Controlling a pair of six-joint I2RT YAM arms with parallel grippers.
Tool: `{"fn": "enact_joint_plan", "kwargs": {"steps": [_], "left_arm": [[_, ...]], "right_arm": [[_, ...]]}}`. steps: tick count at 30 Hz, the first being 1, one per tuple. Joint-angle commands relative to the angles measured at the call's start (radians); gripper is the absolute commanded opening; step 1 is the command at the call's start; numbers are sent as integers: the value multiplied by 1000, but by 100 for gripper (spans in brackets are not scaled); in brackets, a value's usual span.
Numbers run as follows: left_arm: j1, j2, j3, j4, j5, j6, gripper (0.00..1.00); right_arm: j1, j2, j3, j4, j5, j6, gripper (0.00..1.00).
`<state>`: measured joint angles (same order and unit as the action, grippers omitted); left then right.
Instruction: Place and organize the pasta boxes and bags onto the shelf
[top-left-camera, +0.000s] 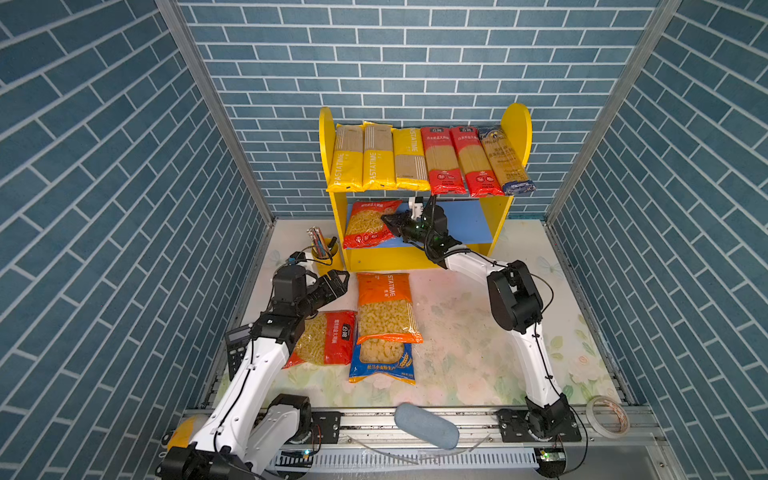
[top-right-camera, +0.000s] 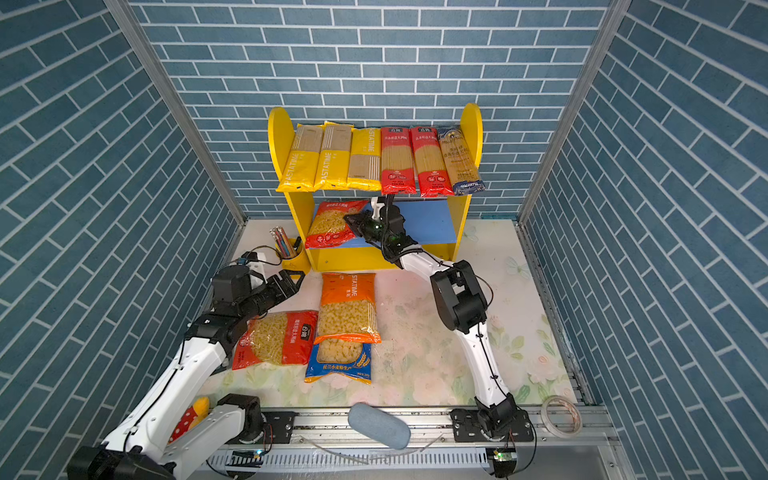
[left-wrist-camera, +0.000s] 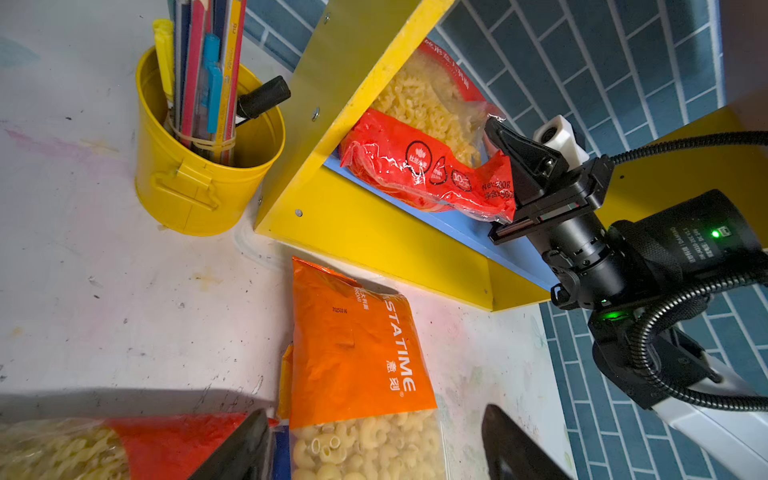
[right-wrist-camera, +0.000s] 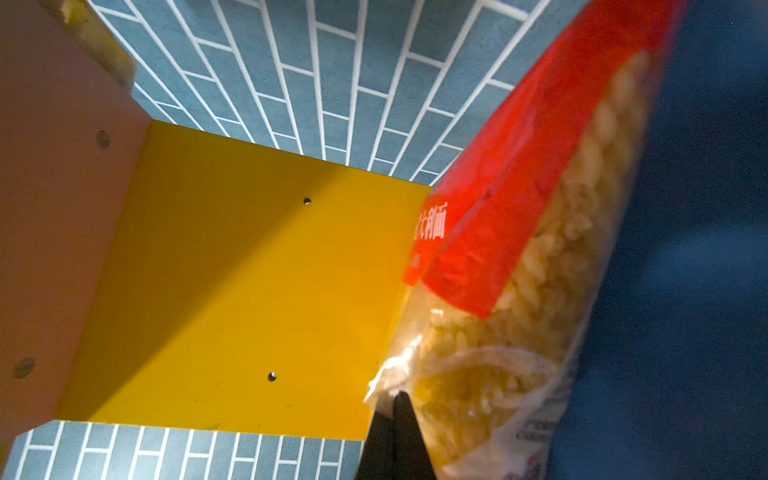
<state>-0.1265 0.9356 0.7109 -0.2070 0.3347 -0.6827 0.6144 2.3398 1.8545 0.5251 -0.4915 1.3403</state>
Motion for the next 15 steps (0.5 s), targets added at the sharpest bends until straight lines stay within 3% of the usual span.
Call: {"fn": "enact_joint_plan", "kwargs": {"steps": [1,2,7,12,15], "left_arm": [[7,-26,-33,-36,-16,22,81],[7,-33,-39,-41,-17,20,81],[8,-54,-69,-58,-10,23,82],[-16,-30,-98,-52,-18,21,85],[-87,-5,-91,-55,-66,51,87]], "right_arm": [[13,29,44,-53,-60,5,0],[14,22,38,-62,-59,-3,2],[11,-65,-54,-22,-96,-24,28],[9,-247,-235,-80,-91,-159,53],[4,-340,-356,-124,-75,-225,58]]}}
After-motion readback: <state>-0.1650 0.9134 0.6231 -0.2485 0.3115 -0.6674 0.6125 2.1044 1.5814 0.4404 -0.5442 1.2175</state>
